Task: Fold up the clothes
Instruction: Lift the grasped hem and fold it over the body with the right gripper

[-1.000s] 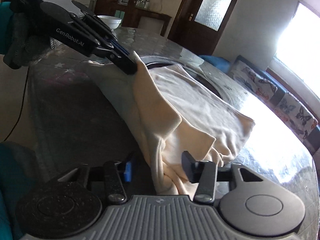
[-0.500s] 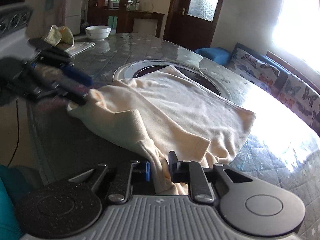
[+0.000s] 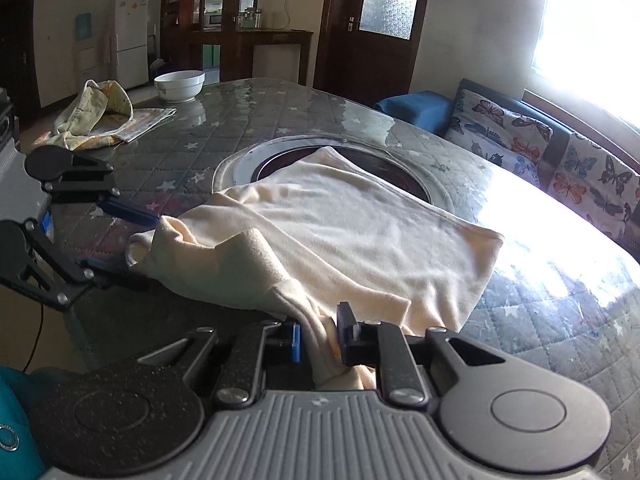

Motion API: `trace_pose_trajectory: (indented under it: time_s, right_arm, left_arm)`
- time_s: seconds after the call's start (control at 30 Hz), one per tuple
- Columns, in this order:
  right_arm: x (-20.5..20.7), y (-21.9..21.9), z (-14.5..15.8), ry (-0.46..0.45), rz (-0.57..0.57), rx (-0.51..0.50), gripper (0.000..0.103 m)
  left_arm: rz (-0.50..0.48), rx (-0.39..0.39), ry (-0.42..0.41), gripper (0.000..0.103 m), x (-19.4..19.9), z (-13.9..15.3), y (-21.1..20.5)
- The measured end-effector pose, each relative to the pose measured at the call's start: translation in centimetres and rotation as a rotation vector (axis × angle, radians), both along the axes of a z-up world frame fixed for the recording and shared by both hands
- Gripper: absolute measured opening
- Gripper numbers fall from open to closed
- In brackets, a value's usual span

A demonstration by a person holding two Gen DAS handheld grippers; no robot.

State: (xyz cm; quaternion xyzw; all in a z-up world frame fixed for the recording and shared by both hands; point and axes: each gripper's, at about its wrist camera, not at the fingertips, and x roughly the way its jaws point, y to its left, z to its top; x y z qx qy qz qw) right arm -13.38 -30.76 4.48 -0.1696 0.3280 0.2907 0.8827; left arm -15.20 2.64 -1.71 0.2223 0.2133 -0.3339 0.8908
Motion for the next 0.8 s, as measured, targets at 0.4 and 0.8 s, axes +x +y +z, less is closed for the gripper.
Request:
trace_pose_trajectory:
  time_s: [0.4,0.8]
  right_arm:
    - [-1.2,0.1,-1.1,-0.048,0.008,-0.017,0.010]
    - [-5.7,-2.0,1.9,-0.039,0.062,0.040,0.008]
  left_arm:
    - [0.023,-0.061,0.035,0.006,1.4,0.9,1.5]
    - [0.004,-0.162,0.083,0.005,-2.1,5.3,2.5]
